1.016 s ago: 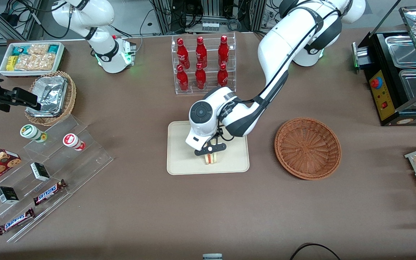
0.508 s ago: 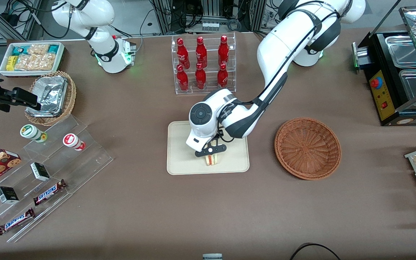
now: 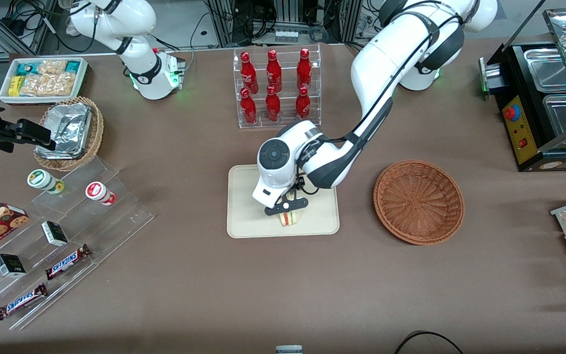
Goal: Place sandwich from basket to tray
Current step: 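Lower the sandwich onto the tray and open the left gripper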
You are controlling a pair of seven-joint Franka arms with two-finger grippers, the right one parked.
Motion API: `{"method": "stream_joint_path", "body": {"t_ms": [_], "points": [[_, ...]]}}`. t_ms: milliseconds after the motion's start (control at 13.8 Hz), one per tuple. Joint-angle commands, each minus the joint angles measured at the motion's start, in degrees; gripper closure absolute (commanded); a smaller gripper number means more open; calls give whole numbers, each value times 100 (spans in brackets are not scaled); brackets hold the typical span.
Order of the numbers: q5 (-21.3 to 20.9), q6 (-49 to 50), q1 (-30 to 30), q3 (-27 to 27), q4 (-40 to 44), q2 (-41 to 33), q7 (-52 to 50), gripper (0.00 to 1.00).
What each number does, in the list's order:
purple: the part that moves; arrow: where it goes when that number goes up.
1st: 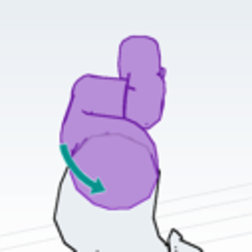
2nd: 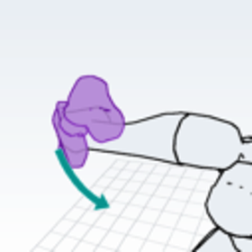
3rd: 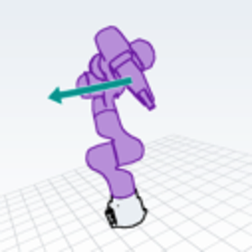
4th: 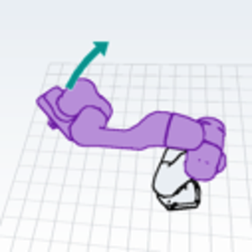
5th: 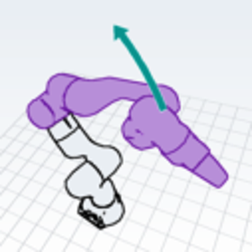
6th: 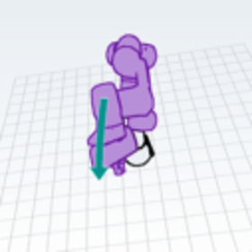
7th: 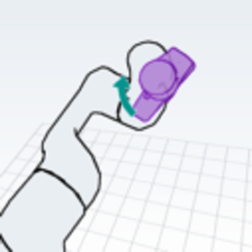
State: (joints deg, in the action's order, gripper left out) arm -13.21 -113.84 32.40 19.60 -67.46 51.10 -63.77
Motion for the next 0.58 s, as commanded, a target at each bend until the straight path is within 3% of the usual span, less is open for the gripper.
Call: {"method": "stream_joint_path", "body": {"t_ms": [0, 218, 363, 508], "points": [[20, 335, -23, 9, 5, -346, -5, 0], [29, 633, -120, 0, -12, -662, 459, 0], [326, 1046, -425, 0, -12, -872, 777, 0], [363, 1266, -533, -52, -187, -1214, 813, 0]]}}
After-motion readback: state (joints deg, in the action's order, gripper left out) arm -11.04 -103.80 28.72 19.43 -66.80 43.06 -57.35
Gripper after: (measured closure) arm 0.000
